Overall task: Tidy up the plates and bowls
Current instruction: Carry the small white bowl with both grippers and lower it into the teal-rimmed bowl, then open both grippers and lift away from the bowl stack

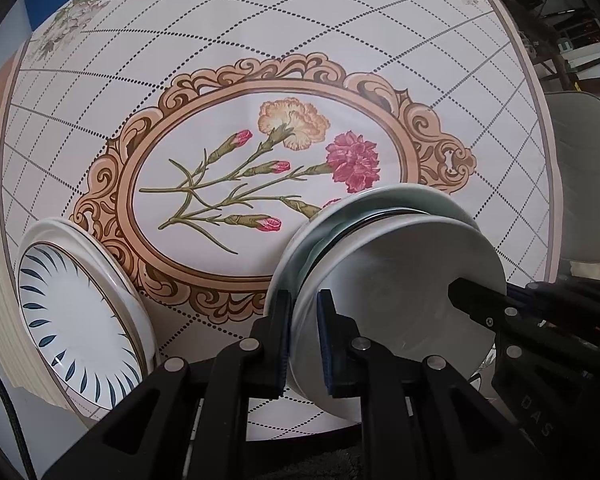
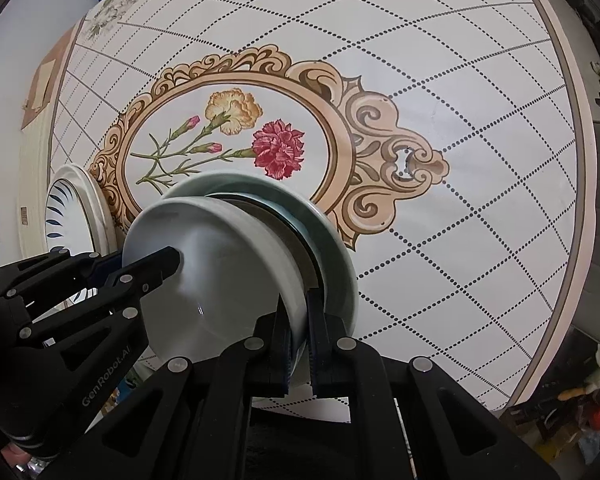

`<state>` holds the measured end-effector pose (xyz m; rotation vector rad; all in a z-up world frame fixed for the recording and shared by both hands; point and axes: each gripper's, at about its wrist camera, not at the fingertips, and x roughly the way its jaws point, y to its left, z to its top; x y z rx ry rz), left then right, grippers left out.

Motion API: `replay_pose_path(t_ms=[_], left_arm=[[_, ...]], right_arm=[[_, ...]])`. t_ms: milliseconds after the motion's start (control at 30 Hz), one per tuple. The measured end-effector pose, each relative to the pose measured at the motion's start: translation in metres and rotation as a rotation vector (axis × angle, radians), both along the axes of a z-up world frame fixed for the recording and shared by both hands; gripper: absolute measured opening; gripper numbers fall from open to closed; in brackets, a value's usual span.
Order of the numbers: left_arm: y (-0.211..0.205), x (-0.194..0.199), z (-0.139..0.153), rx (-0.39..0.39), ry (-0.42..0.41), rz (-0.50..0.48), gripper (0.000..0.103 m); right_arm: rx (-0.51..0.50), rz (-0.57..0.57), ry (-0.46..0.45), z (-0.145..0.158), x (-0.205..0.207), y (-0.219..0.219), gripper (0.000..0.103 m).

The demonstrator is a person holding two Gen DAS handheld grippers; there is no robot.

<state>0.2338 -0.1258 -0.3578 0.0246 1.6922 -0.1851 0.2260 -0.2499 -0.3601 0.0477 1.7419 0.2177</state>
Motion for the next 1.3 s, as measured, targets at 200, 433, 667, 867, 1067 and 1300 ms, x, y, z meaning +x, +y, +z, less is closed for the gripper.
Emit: replay_pose_path(t_ms=[200, 433, 667, 867, 1067, 1300], left_arm=[[-0.002, 0.003, -0.005, 0.002, 0.018, 0.002, 0.012], [0.002, -0.001, -0.009, -0.018, 0.047, 0.048, 0.015], [0.006, -0.008, 0.007, -0.02, 0.013, 0.05, 0.019], [0.014, -0.025, 0.046, 0.052, -0.145, 0.032, 0.068], [0.029, -0.049, 0.087, 0.064, -0.257, 0.061, 0.095], [0.025, -0.084, 0.147, 0.057, -0.383, 0.069, 0.096]], right_arm=[[-0.016, 0.013, 0.011, 0.0, 0.004, 0.004, 0.008], [-0.036, 0.007, 0.028, 0.001, 0.005, -0.001, 0.014], [-0.059, 0.021, -0.012, 0.013, -0.003, -0.005, 0.063], [-0.106, 0.005, -0.116, 0.042, -0.022, -0.017, 0.081], [-0.133, -0.042, -0.214, 0.079, -0.061, -0.025, 0.1], [-0.173, -0.08, -0.366, 0.144, -0.106, -0.026, 0.103]])
